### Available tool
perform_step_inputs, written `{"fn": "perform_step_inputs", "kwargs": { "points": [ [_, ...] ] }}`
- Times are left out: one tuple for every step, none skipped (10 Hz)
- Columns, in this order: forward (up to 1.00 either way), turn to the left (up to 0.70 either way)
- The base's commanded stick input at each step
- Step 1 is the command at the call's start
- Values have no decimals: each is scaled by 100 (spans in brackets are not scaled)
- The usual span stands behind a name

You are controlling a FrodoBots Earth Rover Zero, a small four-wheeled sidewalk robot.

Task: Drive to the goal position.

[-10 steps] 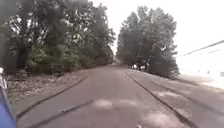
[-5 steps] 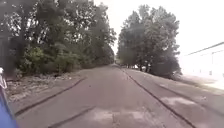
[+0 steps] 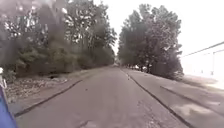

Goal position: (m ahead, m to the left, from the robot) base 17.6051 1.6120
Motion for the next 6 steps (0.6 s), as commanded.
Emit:
{"fn": "perform_step_inputs", "kwargs": {
  "points": [
    [70,-1],
    [70,-1],
    [70,-1],
    [70,-1],
    [70,-1],
    [70,-1]
  ]
}}
